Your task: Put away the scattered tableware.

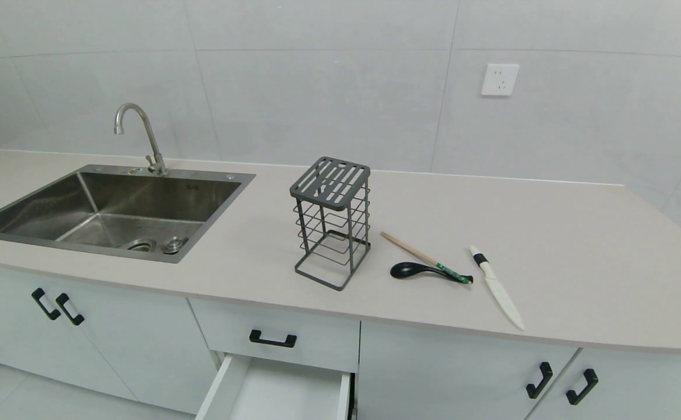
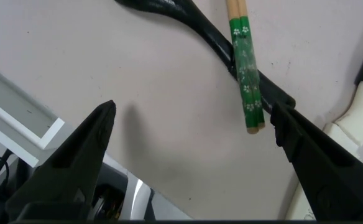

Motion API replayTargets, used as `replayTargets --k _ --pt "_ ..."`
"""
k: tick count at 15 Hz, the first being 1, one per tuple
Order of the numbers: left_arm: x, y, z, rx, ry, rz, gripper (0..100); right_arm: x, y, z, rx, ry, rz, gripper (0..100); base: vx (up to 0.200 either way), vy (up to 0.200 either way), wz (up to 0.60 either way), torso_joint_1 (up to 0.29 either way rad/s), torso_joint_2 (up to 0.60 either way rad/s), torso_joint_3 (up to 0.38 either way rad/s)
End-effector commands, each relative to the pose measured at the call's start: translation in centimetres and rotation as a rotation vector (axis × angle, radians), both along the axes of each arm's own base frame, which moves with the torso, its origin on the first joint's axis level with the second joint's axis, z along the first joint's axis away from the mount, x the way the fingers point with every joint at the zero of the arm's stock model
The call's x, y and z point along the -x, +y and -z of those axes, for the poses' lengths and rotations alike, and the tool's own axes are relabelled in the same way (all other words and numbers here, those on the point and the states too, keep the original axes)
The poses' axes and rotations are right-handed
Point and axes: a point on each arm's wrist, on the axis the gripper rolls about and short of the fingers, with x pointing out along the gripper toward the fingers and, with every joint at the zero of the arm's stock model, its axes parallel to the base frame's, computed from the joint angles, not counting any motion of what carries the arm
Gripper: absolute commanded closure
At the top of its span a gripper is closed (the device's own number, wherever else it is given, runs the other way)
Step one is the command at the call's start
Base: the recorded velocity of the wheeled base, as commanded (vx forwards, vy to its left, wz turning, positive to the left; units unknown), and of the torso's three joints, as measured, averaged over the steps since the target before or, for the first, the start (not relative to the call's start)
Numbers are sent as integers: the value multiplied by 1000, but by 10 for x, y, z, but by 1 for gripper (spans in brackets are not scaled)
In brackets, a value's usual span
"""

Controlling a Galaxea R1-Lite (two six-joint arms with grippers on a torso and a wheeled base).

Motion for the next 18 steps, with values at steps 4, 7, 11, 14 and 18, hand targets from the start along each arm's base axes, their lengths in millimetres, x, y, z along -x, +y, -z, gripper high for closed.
replayTargets --k 4,7,11,14,18 --pt "0 0 0 0 1 0 0 -49 4 -64 86 221 -165 0 0 0 0 0 0 0" --pt "0 0 0 0 1 0 0 -81 6 -70 103 296 -216 0 0 0 0 0 0 0" --pt "0 0 0 0 1 1 0 -119 18 -99 121 318 -332 0 0 0 0 0 0 0" --pt "0 0 0 0 1 1 0 -161 41 -108 138 403 -449 0 0 0 0 0 0 0" --pt "0 0 0 0 1 0 0 -199 60 -103 160 495 -487 0 0 0 0 0 0 0"
